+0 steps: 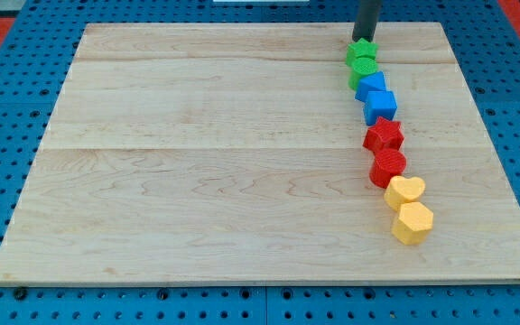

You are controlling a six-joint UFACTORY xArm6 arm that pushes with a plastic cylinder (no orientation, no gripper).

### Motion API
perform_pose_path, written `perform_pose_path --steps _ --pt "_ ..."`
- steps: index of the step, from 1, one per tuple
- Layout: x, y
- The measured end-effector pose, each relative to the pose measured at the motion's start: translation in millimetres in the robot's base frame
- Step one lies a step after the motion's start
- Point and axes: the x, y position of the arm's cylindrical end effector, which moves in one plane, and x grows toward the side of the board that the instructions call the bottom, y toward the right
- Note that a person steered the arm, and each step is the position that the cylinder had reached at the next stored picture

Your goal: Move the red circle to the left side of the blue cube

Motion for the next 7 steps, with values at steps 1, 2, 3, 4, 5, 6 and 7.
perform_pose_path --steps 1,2,3,4,5,6,7 --pt "0.0 0.0" --pt "0.0 3.2" --pt "23.9 41.2" --pt "61.9 116.1" --pt "159.2 110.6" --pt "233.8 60.2" --pt "259.2 42.3"
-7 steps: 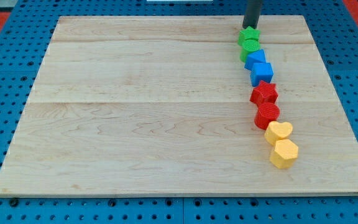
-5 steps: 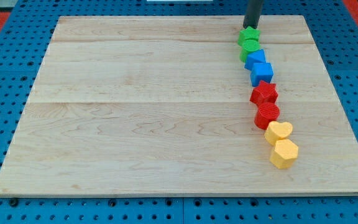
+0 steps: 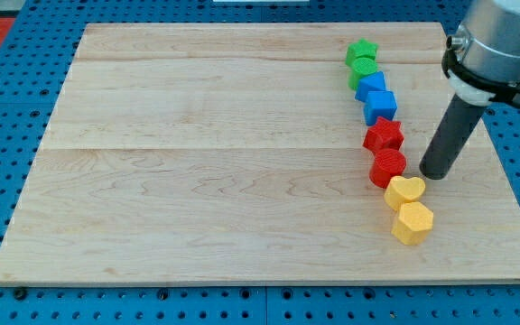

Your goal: Move the red circle to the left side of the blue cube

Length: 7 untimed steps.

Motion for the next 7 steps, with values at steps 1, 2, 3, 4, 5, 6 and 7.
perform_pose_path --steps 1,2,3,4,5,6,7 --pt "0.0 -26.3" --pt "-0.8 -58.6" --pt "-7.3 -95.4" --pt "44.4 -103.9" --pt "55.9 -149.6" --pt "30.9 -145.2" --pt "-12.7 -145.0"
